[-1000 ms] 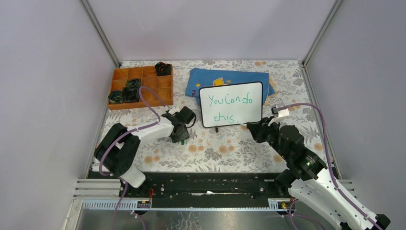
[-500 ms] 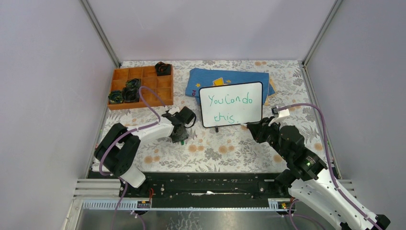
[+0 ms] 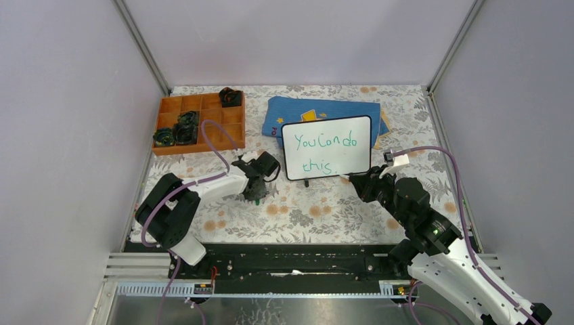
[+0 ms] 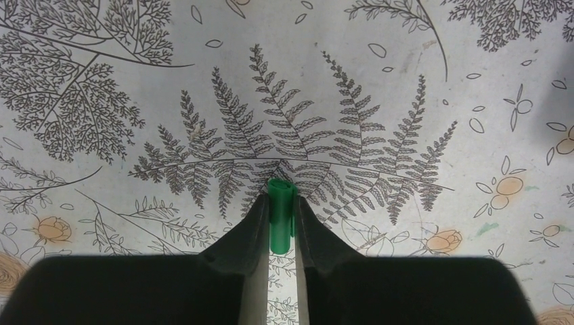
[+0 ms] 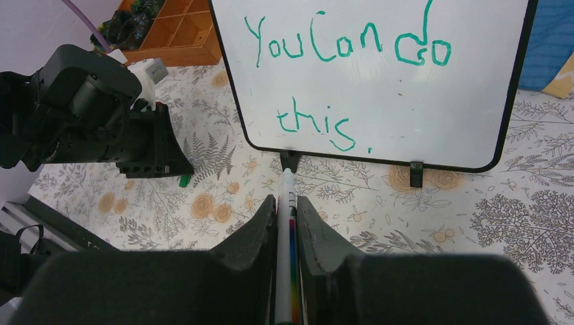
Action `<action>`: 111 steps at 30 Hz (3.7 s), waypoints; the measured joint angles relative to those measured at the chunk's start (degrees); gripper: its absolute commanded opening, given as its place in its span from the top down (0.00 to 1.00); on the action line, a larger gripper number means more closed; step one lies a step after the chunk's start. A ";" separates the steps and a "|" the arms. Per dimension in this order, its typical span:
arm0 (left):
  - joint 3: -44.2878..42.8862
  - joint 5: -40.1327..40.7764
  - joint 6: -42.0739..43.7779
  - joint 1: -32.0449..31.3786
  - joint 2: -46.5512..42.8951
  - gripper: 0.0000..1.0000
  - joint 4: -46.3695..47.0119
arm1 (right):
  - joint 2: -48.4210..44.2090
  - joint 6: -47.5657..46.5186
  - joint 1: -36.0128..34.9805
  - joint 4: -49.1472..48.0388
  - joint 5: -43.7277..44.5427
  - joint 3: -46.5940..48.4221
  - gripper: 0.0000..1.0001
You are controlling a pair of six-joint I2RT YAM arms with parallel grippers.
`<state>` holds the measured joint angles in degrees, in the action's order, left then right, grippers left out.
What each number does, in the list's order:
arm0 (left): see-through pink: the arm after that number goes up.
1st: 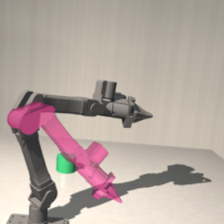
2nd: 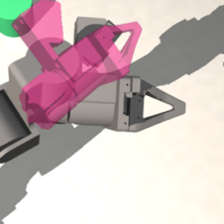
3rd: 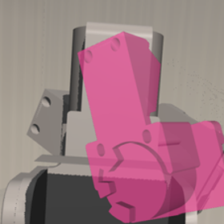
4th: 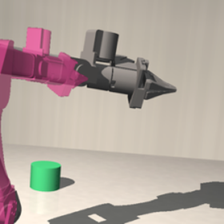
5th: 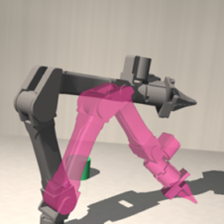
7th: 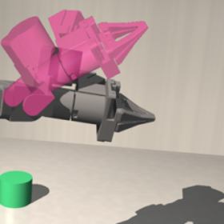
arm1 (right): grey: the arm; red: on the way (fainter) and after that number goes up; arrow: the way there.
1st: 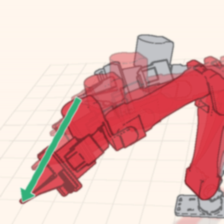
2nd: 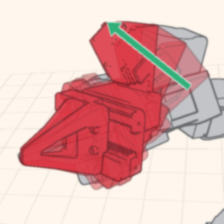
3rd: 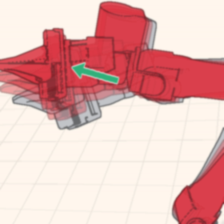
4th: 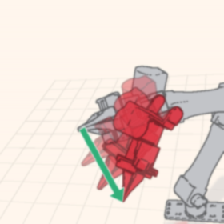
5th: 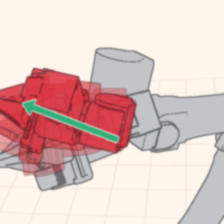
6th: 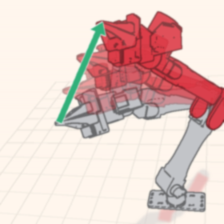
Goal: Write a sentence on the whiteboard
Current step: Close the whiteboard marker at the center of the board.
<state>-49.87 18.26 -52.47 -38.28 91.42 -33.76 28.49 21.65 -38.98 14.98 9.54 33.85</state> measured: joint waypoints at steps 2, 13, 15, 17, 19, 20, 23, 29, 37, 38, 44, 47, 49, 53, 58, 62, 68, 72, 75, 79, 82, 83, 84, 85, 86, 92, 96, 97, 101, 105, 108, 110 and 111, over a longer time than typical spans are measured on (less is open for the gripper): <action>-0.35 -0.28 0.31 0.00 0.31 0.67 -0.11 | 0.00 0.00 0.00 0.00 0.00 0.00 1.00; -1.57 -1.29 1.11 -0.33 1.60 0.56 0.13 | 0.00 0.00 0.00 0.00 0.00 0.00 1.00; -1.57 -1.29 0.98 -0.33 1.60 0.59 0.09 | 0.02 -0.02 0.00 0.00 0.00 0.00 1.00; -1.60 -1.27 0.92 -0.33 1.60 0.61 -0.04 | 0.02 -0.02 0.00 0.00 0.00 0.00 1.00; -1.62 -1.20 0.90 -0.33 1.60 0.63 -0.28 | 0.00 0.00 0.00 0.00 0.00 0.00 1.00; -1.62 -1.16 0.90 -0.33 1.60 0.63 -0.37 | 0.00 0.00 0.00 0.00 0.00 0.00 1.00; -1.62 -1.07 0.92 -0.31 1.62 0.63 -0.52 | 0.00 0.00 0.00 0.00 -0.02 0.00 1.00; -1.60 -1.09 0.90 -0.33 1.62 0.65 -0.55 | 0.00 0.00 0.00 -0.02 -0.02 0.00 1.00; -1.38 -0.79 0.94 -0.33 1.60 0.71 -0.59 | -0.17 0.00 0.00 -0.02 0.00 -0.02 1.00; -1.33 -0.79 0.94 -0.33 1.53 0.72 -0.59 | -0.20 0.00 0.00 -0.02 0.00 -0.02 1.00; -0.74 -0.79 0.94 -0.33 1.07 0.78 -0.28 | -0.22 0.00 0.00 -0.02 0.00 -0.02 1.00; -0.48 -0.81 0.92 -0.33 0.87 0.82 -0.02 | -0.22 0.00 0.00 -0.02 0.02 -0.02 1.00; -0.35 -0.83 0.92 -0.33 0.79 0.87 0.13 | -0.22 0.00 0.00 -0.02 0.02 -0.02 1.00; -0.11 -0.83 0.85 -0.33 0.44 1.00 0.37 | -0.22 0.00 0.00 -0.02 0.04 -0.02 1.00; 0.33 -1.42 0.68 -0.31 -0.94 1.00 -0.31 | -0.22 -0.02 0.00 -0.02 0.04 -0.02 1.00; 0.11 -1.79 0.66 0.07 -5.79 1.00 -1.62 | -0.04 -0.04 0.00 0.00 0.04 -0.02 1.00; -1.38 -1.75 0.72 1.64 -18.53 1.00 -1.51 | 2.03 -0.39 0.00 -0.07 -0.02 0.79 1.00; -1.51 -1.79 1.25 2.08 -28.89 1.00 1.09 | 5.77 -0.76 0.00 -2.36 -0.70 3.34 1.00; -1.55 -1.86 1.70 2.08 -35.47 1.00 4.00 | 8.79 -1.18 0.00 -7.61 -1.81 5.25 1.00; -1.55 -2.43 1.75 2.08 -42.62 1.00 9.94 | 12.98 -3.74 -2.10 -17.64 -0.92 7.48 1.00; -1.55 -2.82 1.60 2.08 -46.03 1.00 14.60 | 17.03 -10.25 -10.60 -27.43 4.33 9.18 1.00; -1.55 -2.86 1.53 2.08 -46.64 1.00 15.67 | 18.67 -13.53 -14.80 -31.82 6.62 9.66 1.00; -1.55 -2.93 1.36 2.08 -47.19 1.00 16.92 | 20.28 -16.90 -18.91 -36.17 8.61 10.01 1.00; -1.55 -3.06 1.11 2.08 -47.69 1.00 18.10 | 21.64 -19.69 -21.94 -39.98 10.32 10.14 1.00; -1.53 -3.17 0.83 2.08 -48.17 1.00 19.28 | 23.21 -22.84 -24.94 -44.22 12.02 10.25 1.00; 1.09 -4.59 -0.61 2.08 -52.65 1.00 28.70 | 33.77 -40.72 -37.22 -69.37 22.40 10.27 1.00; 2.62 -4.98 -0.55 2.08 -55.80 1.00 32.41 | 38.69 -46.93 -40.61 -79.80 26.99 9.57 1.00; 2.86 -4.98 -0.55 2.08 -56.37 1.00 33.16 | 38.77 -47.32 -40.74 -81.07 27.85 9.20 1.00; 3.78 -4.96 -0.59 2.08 -58.86 1.00 36.54 | 37.20 -46.07 -40.74 -83.73 29.66 8.35 1.00; 3.82 -5.09 -1.36 2.08 -58.99 1.00 40.26 | 35.36 -44.28 -40.74 -84.43 29.44 8.35 1.00; 3.96 -5.81 -2.60 2.08 -58.77 1.00 42.21 | 35.58 -45.00 -40.81 -85.31 29.40 8.26 1.00; 4.42 -6.43 -3.48 2.08 -58.99 1.00 43.50 | 35.93 -45.86 -40.92 -86.25 29.38 7.74 1.00; 4.87 -6.73 -3.91 2.08 -59.25 1.00 44.11 | 36.06 -46.23 -40.98 -86.44 29.38 7.30 1.00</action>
<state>-44.99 11.53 -56.38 -36.21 32.16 10.35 64.55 -24.58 -79.96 -71.46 38.92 41.15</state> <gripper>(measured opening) 0.218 0.185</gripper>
